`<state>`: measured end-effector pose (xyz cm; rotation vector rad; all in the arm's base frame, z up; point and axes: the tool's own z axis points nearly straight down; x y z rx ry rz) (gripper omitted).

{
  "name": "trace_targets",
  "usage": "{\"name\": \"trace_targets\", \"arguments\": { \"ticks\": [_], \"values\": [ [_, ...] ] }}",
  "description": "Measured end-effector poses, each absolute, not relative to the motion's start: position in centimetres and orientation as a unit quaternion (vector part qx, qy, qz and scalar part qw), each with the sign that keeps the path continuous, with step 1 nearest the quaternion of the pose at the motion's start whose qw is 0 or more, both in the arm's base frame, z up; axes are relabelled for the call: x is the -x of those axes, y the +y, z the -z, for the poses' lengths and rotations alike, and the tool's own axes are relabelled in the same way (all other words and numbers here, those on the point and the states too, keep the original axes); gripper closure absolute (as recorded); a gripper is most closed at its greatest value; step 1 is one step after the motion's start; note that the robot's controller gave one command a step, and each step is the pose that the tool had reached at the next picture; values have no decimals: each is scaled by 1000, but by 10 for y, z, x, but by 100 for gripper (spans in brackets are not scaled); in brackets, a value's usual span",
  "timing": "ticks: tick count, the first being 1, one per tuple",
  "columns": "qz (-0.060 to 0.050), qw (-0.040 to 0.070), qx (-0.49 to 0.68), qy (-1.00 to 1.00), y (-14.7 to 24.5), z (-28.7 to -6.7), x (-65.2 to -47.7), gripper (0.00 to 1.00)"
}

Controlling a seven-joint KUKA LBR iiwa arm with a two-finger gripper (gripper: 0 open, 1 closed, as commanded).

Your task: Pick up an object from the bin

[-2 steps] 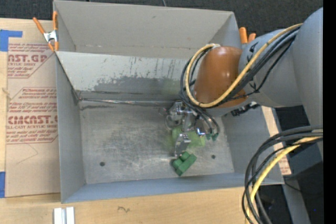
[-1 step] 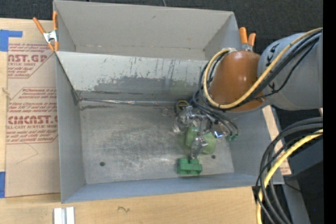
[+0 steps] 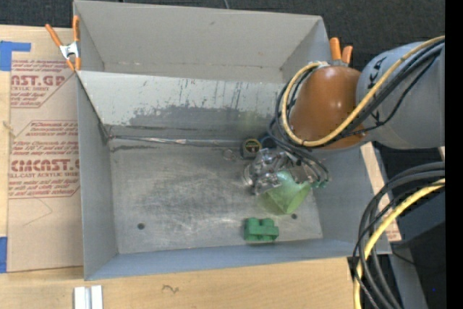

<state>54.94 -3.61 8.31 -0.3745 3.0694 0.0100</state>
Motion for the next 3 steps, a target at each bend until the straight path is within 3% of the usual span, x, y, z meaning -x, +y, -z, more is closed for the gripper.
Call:
{"name": "trace_targets", "arguments": {
  "ticks": [1, 2, 3],
  "values": [
    [-2, 3, 121, 993, -41, -77, -539, 0],
    [1, 16, 306, 952, -100, -79, -527, 0],
    [0, 16, 305, 952, -99, -82, -528, 100]
  ]
}}
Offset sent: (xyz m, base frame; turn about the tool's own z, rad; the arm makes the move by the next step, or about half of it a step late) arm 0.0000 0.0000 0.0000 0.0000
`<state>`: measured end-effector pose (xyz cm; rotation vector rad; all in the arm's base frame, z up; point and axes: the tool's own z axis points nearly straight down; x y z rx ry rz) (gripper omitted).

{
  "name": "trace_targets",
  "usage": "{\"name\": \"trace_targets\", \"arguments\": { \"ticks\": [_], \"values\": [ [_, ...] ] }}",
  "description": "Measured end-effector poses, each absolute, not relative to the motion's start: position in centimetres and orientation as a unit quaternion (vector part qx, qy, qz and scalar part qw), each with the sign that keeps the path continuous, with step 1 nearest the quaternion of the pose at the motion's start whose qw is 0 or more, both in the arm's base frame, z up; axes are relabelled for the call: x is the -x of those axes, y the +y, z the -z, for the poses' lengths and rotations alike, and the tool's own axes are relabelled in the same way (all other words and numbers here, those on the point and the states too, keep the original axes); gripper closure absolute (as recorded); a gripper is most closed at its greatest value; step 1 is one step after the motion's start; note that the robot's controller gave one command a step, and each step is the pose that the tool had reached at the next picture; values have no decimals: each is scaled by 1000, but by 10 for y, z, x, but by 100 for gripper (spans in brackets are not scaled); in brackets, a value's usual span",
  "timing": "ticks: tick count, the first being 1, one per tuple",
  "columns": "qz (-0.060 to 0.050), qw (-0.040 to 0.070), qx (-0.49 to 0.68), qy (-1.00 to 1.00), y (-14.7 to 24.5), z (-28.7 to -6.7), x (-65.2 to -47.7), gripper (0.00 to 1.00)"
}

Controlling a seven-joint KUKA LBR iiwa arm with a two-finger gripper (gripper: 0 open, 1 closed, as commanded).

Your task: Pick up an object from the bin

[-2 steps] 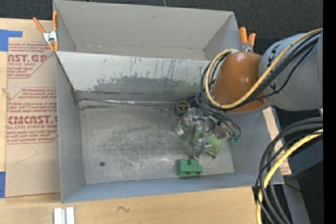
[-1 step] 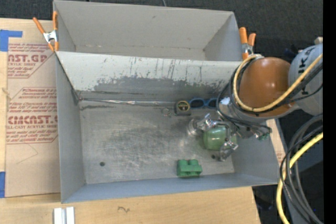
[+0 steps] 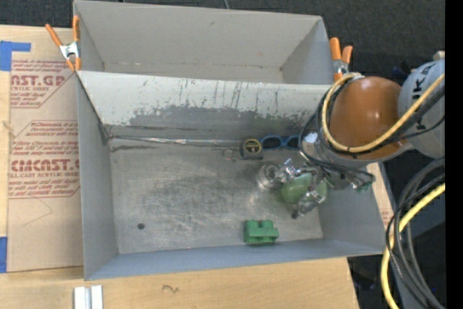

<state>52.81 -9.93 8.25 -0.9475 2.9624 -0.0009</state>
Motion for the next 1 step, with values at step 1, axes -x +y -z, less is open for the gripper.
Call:
{"name": "trace_targets", "arguments": {
  "ticks": [1],
  "values": [
    [2, 4, 411, 912, -104, -226, -517, 100]
  ]
}}
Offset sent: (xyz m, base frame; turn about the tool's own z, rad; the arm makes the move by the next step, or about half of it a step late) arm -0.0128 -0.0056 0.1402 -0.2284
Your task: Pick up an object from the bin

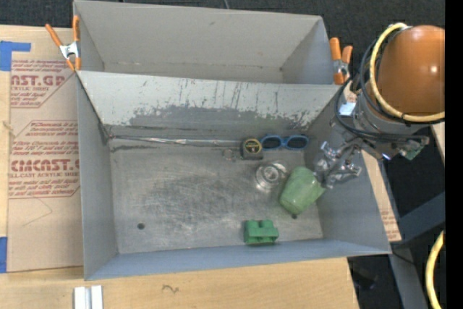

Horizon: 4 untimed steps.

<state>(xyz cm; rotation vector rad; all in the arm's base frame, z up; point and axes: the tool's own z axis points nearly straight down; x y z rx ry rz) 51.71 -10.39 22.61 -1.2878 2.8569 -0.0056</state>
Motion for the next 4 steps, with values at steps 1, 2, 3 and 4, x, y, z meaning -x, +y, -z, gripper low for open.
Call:
{"name": "trace_targets", "arguments": {
  "ticks": [1, 2, 3, 4],
  "values": [
    [-1, 1, 411, 912, -104, -222, -516, 0],
    [-3, -1, 556, 831, -95, -93, -530, 0],
    [-2, 1, 556, 831, -95, -96, -531, 100],
    [2, 4, 567, 823, -78, -267, -535, 100]
  ]
}}
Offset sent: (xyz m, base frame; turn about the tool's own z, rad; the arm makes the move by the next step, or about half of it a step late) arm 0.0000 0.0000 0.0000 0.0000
